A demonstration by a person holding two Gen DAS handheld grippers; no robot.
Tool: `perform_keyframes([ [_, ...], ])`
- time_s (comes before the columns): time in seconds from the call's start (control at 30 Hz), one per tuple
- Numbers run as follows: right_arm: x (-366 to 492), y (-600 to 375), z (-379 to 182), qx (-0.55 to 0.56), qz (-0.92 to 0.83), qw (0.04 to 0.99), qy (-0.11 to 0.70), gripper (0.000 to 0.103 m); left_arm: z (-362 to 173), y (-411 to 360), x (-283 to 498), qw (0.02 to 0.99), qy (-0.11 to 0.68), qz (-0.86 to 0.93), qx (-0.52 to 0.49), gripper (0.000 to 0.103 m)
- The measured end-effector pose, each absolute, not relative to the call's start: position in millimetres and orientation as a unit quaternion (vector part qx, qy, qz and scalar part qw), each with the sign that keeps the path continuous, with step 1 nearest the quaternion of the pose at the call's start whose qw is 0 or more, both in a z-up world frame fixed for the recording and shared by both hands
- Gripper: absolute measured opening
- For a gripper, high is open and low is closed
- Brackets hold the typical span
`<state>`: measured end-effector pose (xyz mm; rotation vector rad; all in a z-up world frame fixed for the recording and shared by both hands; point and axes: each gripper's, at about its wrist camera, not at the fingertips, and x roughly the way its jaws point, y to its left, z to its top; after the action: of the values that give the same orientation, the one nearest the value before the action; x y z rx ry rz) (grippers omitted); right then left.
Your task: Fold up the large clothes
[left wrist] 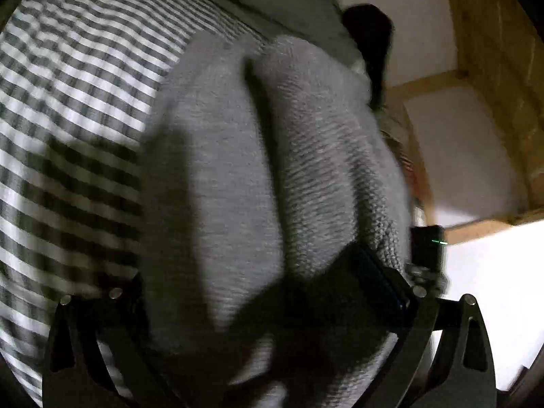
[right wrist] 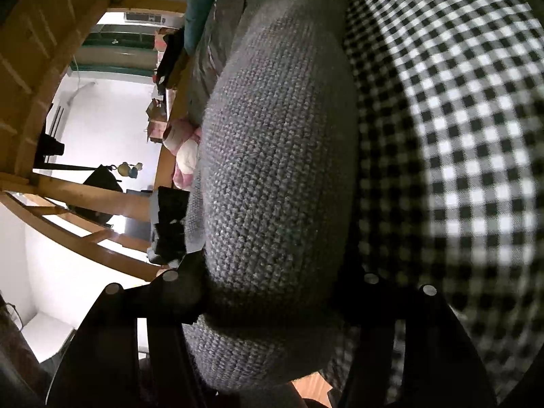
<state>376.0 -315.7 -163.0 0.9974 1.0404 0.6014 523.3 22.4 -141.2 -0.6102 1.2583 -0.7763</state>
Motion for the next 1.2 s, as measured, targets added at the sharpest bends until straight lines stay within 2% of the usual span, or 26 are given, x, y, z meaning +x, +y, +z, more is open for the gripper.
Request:
perform_keyframes([
  [0.07,362.9,-321.2,-157.7,0.445,0.265,0.715,0.470,0.057,-138.3,0.2,517.1,0.692,0.569,-0.358,-0.264,0.089],
  [0.13,342.3,-332.9,-154.5,0.445,0.253,0.718,0.472,0.057,-141.9,-16.9,508.9,0.693,0.572,-0.362,-0.248,0.069],
  [0.2,322.1,-344.6,-154.4,0.445,0.245,0.719,0.474,0.057,-148.1,-25.6,502.4,0.683,0.569,-0.376,-0.262,0.060],
  [0.27,303.6,-353.7,-161.6,0.450,0.244,0.715,0.477,0.058,-150.2,-21.2,505.6,0.673,0.563,-0.378,-0.295,0.059],
  [0.3,300.4,-354.1,-167.0,0.452,0.247,0.710,0.481,0.060,-148.3,-19.6,509.0,0.672,0.564,-0.377,-0.297,0.066],
  [0.33,299.6,-353.3,-172.5,0.453,0.249,0.705,0.486,0.062,-146.2,-18.7,511.9,0.671,0.571,-0.371,-0.295,0.084],
  [0.4,299.8,-352.1,-182.0,0.453,0.252,0.702,0.487,0.065,-139.6,-17.4,517.6,0.658,0.557,-0.385,-0.331,0.096],
  [0.43,300.8,-351.7,-184.0,0.454,0.257,0.702,0.485,0.066,-135.7,-20.1,518.7,0.658,0.544,-0.396,-0.338,0.097],
  [0.57,299.8,-352.9,-190.7,0.462,0.263,0.696,0.483,0.066,-126.7,-59.4,517.1,0.684,0.541,-0.420,-0.252,0.097],
  [0.63,298.7,-354.6,-194.3,0.465,0.264,0.694,0.482,0.067,-141.3,-78.7,521.0,0.678,0.579,-0.411,-0.190,0.097],
  [0.7,296.9,-357.4,-197.1,0.465,0.266,0.694,0.481,0.069,-147.9,-81.1,525.9,0.671,0.586,-0.410,-0.195,0.097],
  [0.8,296.5,-357.1,-198.5,0.468,0.267,0.692,0.480,0.072,-155.6,-60.8,527.8,0.664,0.589,-0.401,-0.226,0.064],
  [0.83,296.9,-355.8,-198.6,0.468,0.267,0.692,0.480,0.073,-160.5,-54.3,530.2,0.656,0.587,-0.403,-0.251,0.058],
  [0.97,300.9,-343.2,-190.1,0.437,0.269,0.711,0.482,0.075,-158.9,-42.9,514.8,0.668,0.576,-0.392,-0.262,0.053],
  [1.07,299.5,-336.8,-178.3,0.406,0.258,0.736,0.476,0.065,-151.4,-51.0,498.2,0.696,0.568,-0.372,-0.233,0.052],
  [1.13,300.9,-337.0,-178.9,0.409,0.252,0.735,0.478,0.065,-157.1,-58.9,498.7,0.700,0.569,-0.368,-0.226,0.052],
  [1.2,307.5,-336.2,-190.1,0.421,0.254,0.721,0.488,0.082,-163.8,-68.6,505.9,0.689,0.572,-0.374,-0.242,0.052],
])
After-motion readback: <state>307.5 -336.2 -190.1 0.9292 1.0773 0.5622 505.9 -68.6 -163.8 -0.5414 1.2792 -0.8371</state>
